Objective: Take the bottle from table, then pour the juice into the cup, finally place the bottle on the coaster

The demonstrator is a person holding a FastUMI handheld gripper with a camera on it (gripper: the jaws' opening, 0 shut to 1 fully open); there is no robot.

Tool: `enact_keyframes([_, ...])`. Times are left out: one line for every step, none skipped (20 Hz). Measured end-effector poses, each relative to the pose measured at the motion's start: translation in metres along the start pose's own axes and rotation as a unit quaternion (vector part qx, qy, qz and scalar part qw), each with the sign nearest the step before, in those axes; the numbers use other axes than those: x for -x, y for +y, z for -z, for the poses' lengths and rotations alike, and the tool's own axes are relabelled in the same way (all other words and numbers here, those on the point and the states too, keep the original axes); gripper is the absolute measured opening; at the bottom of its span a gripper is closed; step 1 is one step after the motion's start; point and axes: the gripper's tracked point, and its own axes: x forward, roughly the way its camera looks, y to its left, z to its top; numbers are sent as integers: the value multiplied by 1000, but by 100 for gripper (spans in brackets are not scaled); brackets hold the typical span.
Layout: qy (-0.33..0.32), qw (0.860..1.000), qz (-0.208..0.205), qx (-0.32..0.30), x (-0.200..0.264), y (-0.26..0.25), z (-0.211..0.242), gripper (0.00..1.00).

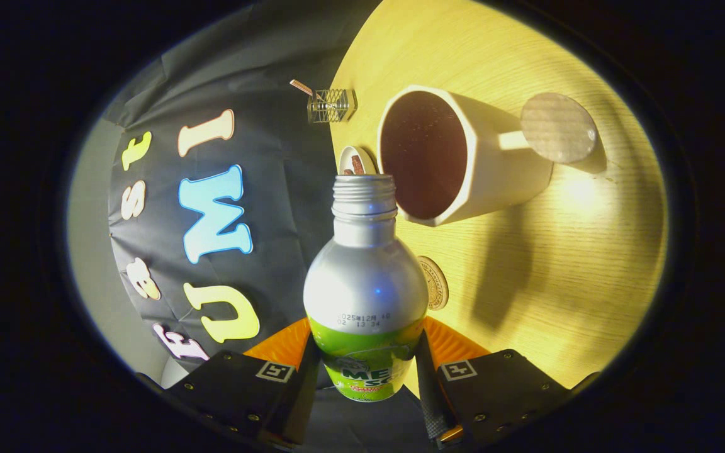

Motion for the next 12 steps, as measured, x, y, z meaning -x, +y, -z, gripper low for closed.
enact_keyframes([2, 1000, 2, -3, 1, -1, 0, 69])
enact_keyframes([1, 1000, 3, -8, 1, -1, -1, 69])
enact_keyframes([1, 1000, 3, -13, 1, -1, -2, 69])
enact_keyframes([2, 1000, 3, -17, 0, -1, -2, 69])
enact_keyframes([1, 1000, 3, -19, 1, 0, -2, 69])
enact_keyframes([1, 1000, 3, -23, 0, 1, -2, 69])
enact_keyframes([0, 1000, 3, -26, 1, 2, -4, 70])
enact_keyframes([-1, 1000, 4, -30, 1, 2, -4, 69])
enact_keyframes([0, 999, 4, -35, 0, 2, -4, 70])
enact_keyframes([2, 999, 5, -39, -1, 2, -4, 70])
enact_keyframes([2, 999, 5, -43, -1, 3, -3, 69])
enact_keyframes([4, 999, 5, -48, -1, 3, -2, 70])
